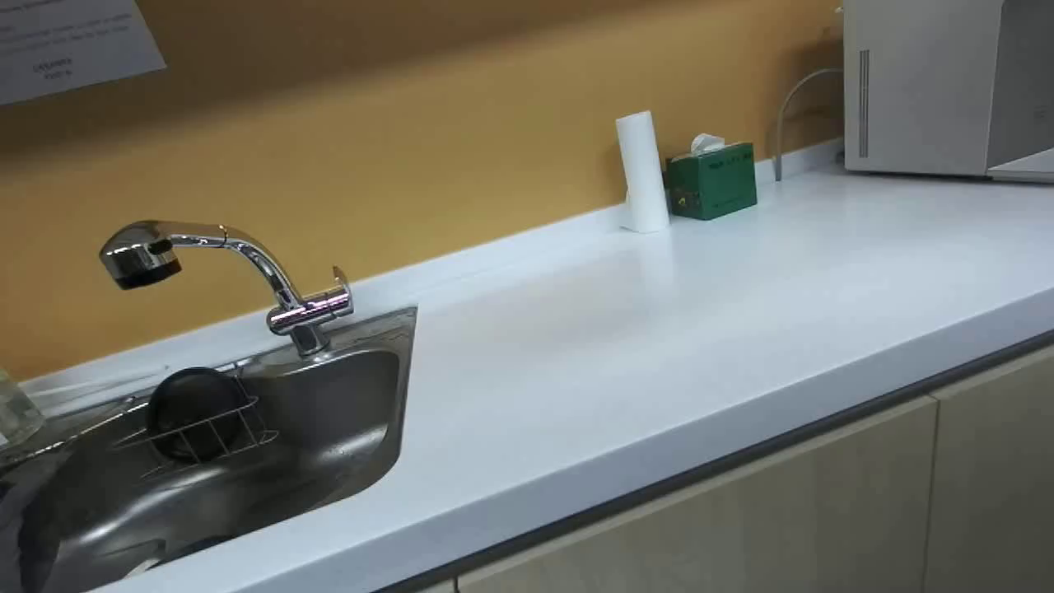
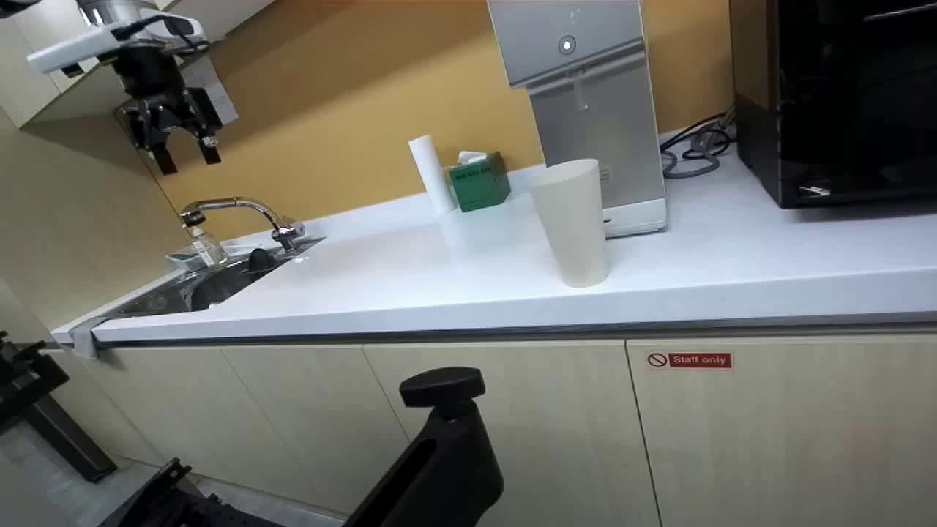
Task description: Put the cup under the tap of the water dispenser
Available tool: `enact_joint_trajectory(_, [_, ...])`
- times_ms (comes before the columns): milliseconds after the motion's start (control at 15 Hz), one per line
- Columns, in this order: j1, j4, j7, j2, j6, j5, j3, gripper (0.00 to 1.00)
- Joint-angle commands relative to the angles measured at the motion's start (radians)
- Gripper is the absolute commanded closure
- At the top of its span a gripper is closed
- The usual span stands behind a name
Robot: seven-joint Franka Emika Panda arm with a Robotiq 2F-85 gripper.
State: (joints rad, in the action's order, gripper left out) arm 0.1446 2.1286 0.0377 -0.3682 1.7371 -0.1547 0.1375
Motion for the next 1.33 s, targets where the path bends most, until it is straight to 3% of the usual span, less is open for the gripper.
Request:
enact_joint_trajectory(0, [-0.002, -0.002, 0.000, 0.001, -0.001, 0.000, 0.002, 0.00])
enact_joint_trajectory(800, [-0.002, -0.002, 0.000, 0.001, -0.001, 0.000, 0.002, 0.00])
enact_joint_trajectory(1267, [-0.068, 0.088, 0.204, -0.034, 0.247, 0.134, 0.027, 0.00])
